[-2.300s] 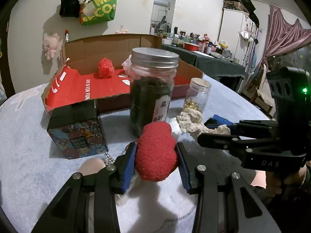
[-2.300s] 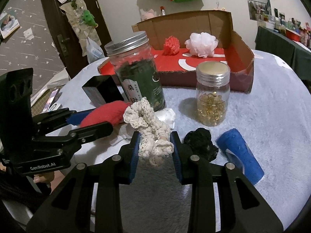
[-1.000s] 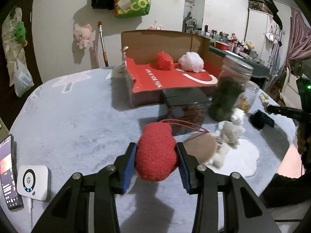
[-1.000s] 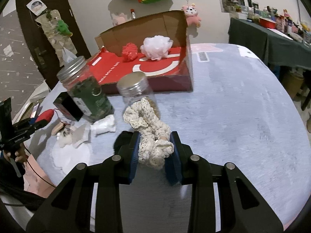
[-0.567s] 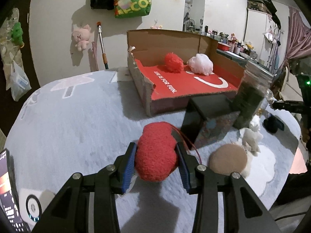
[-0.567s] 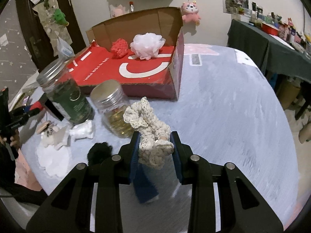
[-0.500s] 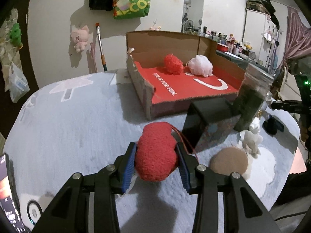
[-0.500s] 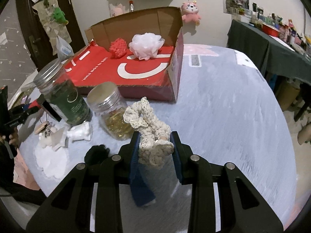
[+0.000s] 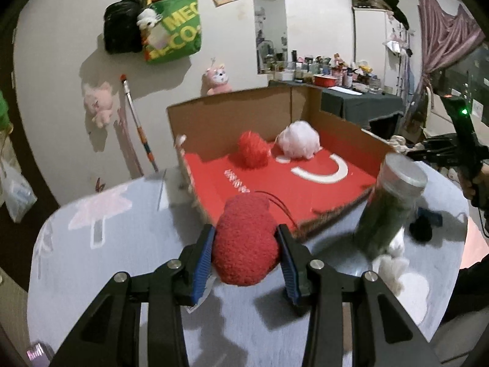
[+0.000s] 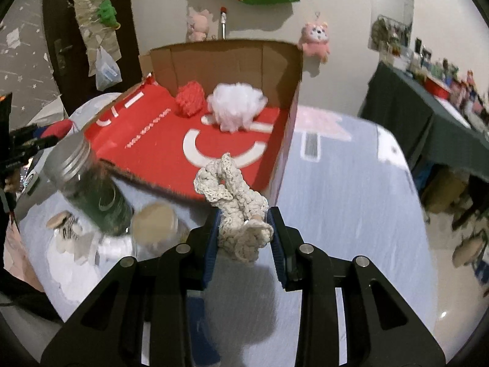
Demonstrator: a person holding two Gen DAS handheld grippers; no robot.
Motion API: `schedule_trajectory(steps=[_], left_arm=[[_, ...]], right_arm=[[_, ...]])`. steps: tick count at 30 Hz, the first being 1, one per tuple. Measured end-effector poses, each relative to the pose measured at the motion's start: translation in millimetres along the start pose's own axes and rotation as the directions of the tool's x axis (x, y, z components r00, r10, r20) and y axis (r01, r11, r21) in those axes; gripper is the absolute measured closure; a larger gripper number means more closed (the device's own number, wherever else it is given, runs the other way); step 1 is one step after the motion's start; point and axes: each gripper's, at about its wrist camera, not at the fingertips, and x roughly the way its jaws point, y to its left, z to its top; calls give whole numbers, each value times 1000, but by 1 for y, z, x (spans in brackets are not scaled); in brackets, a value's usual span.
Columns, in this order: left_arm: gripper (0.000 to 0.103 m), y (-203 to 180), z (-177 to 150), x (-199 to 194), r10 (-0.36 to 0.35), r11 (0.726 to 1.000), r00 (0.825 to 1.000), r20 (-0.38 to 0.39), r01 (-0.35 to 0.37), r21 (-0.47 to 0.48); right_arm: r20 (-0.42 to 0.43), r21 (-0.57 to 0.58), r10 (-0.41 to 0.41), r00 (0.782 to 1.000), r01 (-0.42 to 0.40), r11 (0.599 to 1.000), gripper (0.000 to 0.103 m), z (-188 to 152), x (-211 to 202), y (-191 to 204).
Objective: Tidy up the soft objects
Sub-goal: 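Carry the red pouch and cream scrunchie into the cardboard box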
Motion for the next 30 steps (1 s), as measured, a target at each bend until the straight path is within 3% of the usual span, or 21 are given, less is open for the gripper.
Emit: schedule_trajectory(steps=[7,13,20,30], left_arm=[[60,-4,44,43,2,1000,997,-81,-4,-20],[60,-14,70,91,23,999,982,-187,-30,-34],[60,-21,82,143,74,997,950,-304,-82,-13],[59,-13,77,193,115,991,895,-432,-133,-12]], right_arm=[[-26,-60,-17,1000,15,998,73,44,27,14],[-139,-94,-74,988,61,994,73,76,78,23],[-274,-147,-166,947,130,981,73,92,137,26],[-366,-145,-193,910,149,978,73,98,179,20]])
